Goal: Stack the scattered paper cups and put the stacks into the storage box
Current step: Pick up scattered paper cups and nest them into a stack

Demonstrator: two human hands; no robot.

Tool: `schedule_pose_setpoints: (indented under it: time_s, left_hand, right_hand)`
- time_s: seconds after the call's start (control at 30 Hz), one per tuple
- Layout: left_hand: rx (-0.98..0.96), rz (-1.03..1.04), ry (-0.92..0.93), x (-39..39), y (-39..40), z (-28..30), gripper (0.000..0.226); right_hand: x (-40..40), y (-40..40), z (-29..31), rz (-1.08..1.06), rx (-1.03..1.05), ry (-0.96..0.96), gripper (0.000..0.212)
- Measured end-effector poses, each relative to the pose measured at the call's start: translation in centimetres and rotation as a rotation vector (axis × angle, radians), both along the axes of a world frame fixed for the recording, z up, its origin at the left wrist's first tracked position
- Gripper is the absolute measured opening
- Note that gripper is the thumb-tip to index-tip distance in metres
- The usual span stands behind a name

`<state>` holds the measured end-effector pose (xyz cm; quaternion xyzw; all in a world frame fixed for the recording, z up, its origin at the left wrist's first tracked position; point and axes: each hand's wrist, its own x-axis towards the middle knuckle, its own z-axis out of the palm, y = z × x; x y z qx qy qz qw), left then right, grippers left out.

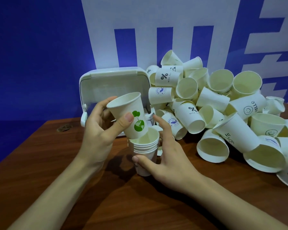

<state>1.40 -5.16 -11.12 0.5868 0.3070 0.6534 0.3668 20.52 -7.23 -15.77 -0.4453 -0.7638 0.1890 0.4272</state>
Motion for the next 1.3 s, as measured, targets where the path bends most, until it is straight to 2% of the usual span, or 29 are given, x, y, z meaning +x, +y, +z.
schedule_pose_setpoints:
  time_s: [0.13,0.27,0.33,0.4,0.57,0.73,0.87,0.9,1.07,1.17,1.23,1.3]
  left_hand:
    - [0.010,-0.022,-0.011,0.4,-0.1,0.0,0.075]
    - [-0.007,-0.015,-0.043,0.7,-0.3,-0.2,0.091]
    - [0.008,0.007,-0.015,0.8,-0.3,-0.4,0.083]
    - [0.043,0.043,0.093,1.0,-0.4,-0.8,0.071]
    - [0.084,0.108,0.451,0.6,-0.3,-2.8,0.072]
    - [0.005,0.064,0.358,1.3,-0.7,-4.7,0.060]
    - [-0.035,0.083,0.297,2.4,-1.0,-5.4,0.052]
    - [-0.038,0.078,0.283,2.6,-1.1,-5.4,0.052]
    - [-0.026,0.065,0.260,2.8,-1.2,-5.8,0.065]
    - [-0.008,0.107,0.230,2.6,-1.1,-5.9,0.073]
    - [0.004,0.155,0.203,2.4,-0.9,-5.9,0.069]
    - [0.001,0.175,0.189,2.2,-0.7,-5.9,0.067]
  right_hand:
    - [0.0,-0.1,0.2,0.000,0.008,-0.016,0.109]
    - [0.0,0.0,0.1,0.007,0.012,-0.007,0.109]
    - [0.0,0.1,0.1,0.013,0.021,-0.001,0.109]
    - [0.0,0.2,0.0,0.023,0.025,0.015,0.108]
    - [0.1,0.3,-0.1,0.032,0.036,0.048,0.104]
    - [0.5,0.3,-0.1,0.007,0.037,0.028,0.099]
    - [0.4,0.4,0.0,-0.053,0.130,-0.084,0.056]
    - [0.3,0.3,0.0,-0.055,0.134,-0.086,0.051]
    - [1.9,0.0,1.0,0.053,0.100,-0.010,0.062]
    - [3.3,0.7,1.4,-0.037,0.175,0.112,0.047]
    - [3.5,1.5,1.2,-0.201,0.187,0.021,0.044]
    - [3.5,2.3,0.6,-0.342,0.232,-0.238,0.046]
